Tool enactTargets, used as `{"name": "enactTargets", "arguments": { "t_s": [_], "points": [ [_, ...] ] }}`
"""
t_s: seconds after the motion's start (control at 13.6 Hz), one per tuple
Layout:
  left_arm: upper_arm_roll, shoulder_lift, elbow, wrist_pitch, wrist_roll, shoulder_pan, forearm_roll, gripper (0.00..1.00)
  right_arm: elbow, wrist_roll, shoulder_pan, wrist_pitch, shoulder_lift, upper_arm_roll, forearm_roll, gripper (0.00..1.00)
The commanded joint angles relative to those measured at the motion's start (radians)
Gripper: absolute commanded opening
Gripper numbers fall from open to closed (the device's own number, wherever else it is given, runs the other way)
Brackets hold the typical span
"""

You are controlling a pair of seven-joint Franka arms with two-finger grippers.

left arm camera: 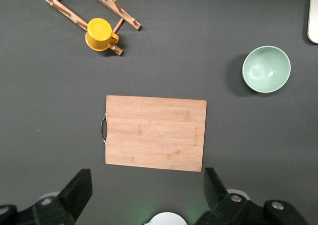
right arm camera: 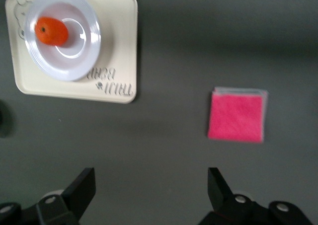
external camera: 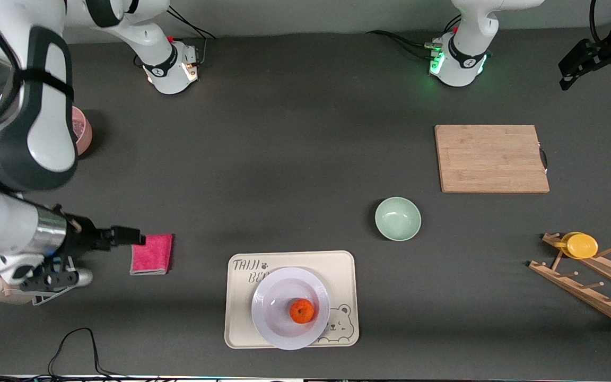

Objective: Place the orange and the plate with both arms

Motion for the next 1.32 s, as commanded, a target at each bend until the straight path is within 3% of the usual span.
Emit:
{"name": "enactTargets", "arguments": {
  "t_s": [0.0, 0.15, 0.44, 0.51, 0.59, 0.73, 0.95, 1.17, 1.25],
  "points": [
    [0.004, 0.023, -0.009, 0.045, -0.010, -0.003, -0.009, 1.00, -0.194, 0.029, 0.024, -0.024, -0.201, -0.011, -0.095, 1.00],
    [0.003, 0.055, 0.005, 0.044, -0.015, -0.004, -0.009, 1.00, -0.209, 0.027, 0.024, -0.071, -0.252, -0.016, -0.152, 1.00],
    [0.004, 0.152, 0.049, 0.050, -0.015, 0.003, -0.012, 1.00, -0.235, 0.024, -0.008, -0.138, -0.332, -0.025, -0.171, 1.00],
    [0.004, 0.167, 0.057, 0.050, -0.012, 0.005, -0.016, 1.00, -0.264, 0.024, -0.076, -0.138, -0.350, 0.031, -0.172, 1.00],
    [0.004, 0.179, 0.057, 0.049, -0.012, 0.004, -0.022, 1.00, -0.289, 0.026, -0.170, -0.133, -0.365, 0.134, -0.183, 1.00],
    [0.004, 0.179, 0.047, 0.032, -0.022, -0.001, -0.049, 1.00, -0.349, 0.027, -0.294, -0.104, -0.388, 0.277, -0.217, 1.00],
    [0.068, 0.178, 0.030, 0.002, -0.027, -0.059, -0.049, 1.00, -0.551, 0.027, -0.380, 0.029, -0.516, 0.384, -0.246, 1.00],
    [0.092, 0.179, 0.036, -0.028, -0.027, -0.061, -0.045, 1.00, -0.567, 0.026, -0.428, 0.040, -0.542, 0.428, -0.260, 1.00],
    [0.090, 0.181, 0.040, -0.030, -0.028, -0.058, -0.043, 1.00, -0.570, 0.026, -0.472, 0.037, -0.556, 0.472, -0.264, 1.00]
  ]
}}
